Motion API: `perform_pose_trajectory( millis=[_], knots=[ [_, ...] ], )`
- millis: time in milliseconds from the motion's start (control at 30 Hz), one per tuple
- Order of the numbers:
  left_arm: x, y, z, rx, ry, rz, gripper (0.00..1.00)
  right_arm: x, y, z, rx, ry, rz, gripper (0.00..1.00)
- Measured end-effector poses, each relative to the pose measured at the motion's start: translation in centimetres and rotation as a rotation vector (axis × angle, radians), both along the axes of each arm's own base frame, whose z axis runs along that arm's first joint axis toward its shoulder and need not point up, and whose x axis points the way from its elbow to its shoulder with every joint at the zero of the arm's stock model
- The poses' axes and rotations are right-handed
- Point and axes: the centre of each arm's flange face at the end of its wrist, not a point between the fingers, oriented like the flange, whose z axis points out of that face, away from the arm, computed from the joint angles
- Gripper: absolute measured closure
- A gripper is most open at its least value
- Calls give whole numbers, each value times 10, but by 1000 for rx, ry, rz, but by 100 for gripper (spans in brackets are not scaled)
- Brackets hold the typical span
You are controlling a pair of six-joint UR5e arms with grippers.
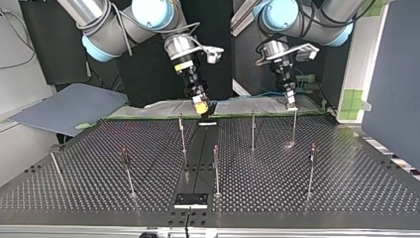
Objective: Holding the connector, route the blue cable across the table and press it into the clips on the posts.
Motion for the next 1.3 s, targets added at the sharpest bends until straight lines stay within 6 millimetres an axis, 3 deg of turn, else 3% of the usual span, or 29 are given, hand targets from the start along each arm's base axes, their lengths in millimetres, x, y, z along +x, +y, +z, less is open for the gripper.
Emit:
perform_pose_trajectory(
  millis=[133,400,833,1300],
  knots=[
    [1,12,11,-6,-5,3,100,7,1,9,4,5,10,100],
    [3,25,43,-44,-43,6,100,26,2,3,35,41,32,100],
    [-1,33,100,-60,-128,13,100,41,-3,37,54,54,42,100],
    [44,45,115,-50,-152,35,100,64,-23,45,64,72,48,100]
  ],
)
